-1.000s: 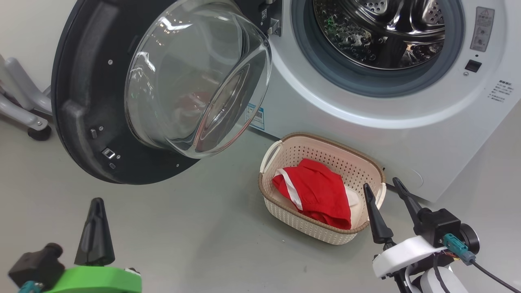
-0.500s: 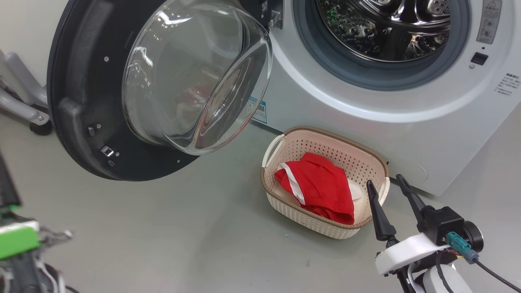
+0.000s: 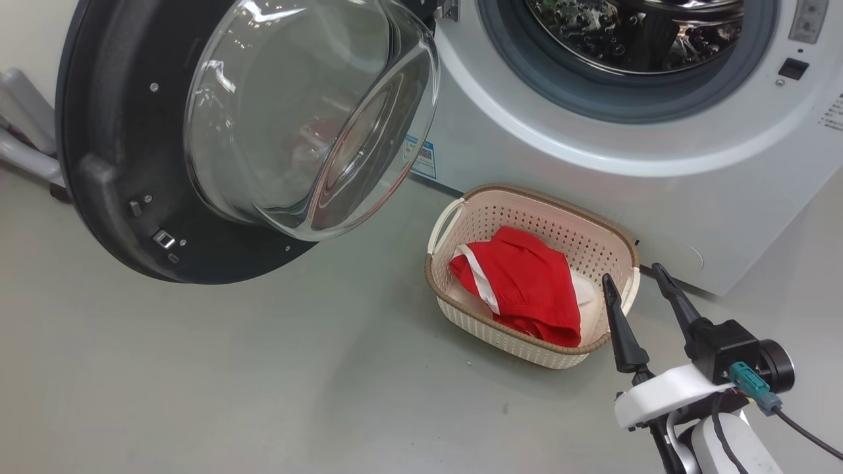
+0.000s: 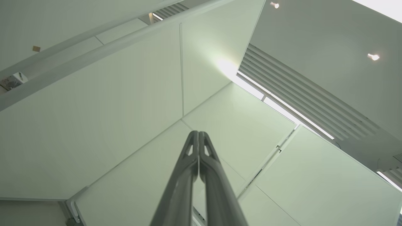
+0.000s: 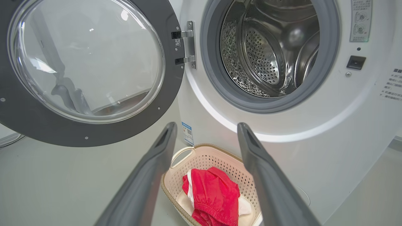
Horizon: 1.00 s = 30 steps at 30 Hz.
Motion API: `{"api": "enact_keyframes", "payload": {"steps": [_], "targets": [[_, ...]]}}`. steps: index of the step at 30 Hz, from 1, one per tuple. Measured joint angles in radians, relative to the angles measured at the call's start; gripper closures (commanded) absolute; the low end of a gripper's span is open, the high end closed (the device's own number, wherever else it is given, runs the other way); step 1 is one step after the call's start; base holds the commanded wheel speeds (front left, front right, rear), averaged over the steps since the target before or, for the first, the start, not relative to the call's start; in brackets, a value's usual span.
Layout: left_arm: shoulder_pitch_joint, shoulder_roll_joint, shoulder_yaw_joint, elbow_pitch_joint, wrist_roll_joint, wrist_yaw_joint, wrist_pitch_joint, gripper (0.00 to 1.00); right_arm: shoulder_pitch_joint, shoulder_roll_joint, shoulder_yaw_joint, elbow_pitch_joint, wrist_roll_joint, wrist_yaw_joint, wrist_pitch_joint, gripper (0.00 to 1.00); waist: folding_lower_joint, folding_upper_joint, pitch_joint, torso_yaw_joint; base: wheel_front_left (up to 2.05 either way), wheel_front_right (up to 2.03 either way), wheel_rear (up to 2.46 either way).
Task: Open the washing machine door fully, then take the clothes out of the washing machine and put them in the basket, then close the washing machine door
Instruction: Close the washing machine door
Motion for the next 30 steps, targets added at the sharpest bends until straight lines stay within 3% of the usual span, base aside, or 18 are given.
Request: {"api": "enact_keyframes", "payload": {"steps": [5, 14, 22, 30], "targets": [[-0.052, 0.095, 0.089, 0.148, -0.063, 0.068, 0.056, 1.00, -0.021, -0.001, 0.012, -0.005, -0.005, 0.000, 0.002, 0.00, 0.0000, 0.0000, 0.019, -0.013, 0.00, 0.00, 0.00], [-0.120, 0.162, 0.060, 0.364, -0.133, 0.144, 0.185, 1.00, -0.046, -0.014, 0.018, -0.014, -0.010, 0.001, 0.011, 0.00, 0.0000, 0.0000, 0.060, -0.045, 0.00, 0.00, 0.00], [-0.124, 0.213, -0.005, 0.510, -0.155, 0.154, 0.313, 1.00, -0.080, -0.024, 0.022, -0.019, -0.018, 0.008, 0.019, 0.00, 0.0000, 0.0000, 0.094, -0.086, 0.00, 0.00, 0.00], [-0.140, 0.217, -0.059, 0.569, -0.178, 0.136, 0.399, 1.00, -0.081, -0.032, 0.005, -0.019, -0.018, 0.007, 0.019, 0.00, 0.0000, 0.0000, 0.114, -0.110, 0.00, 0.00, 0.00]]}}
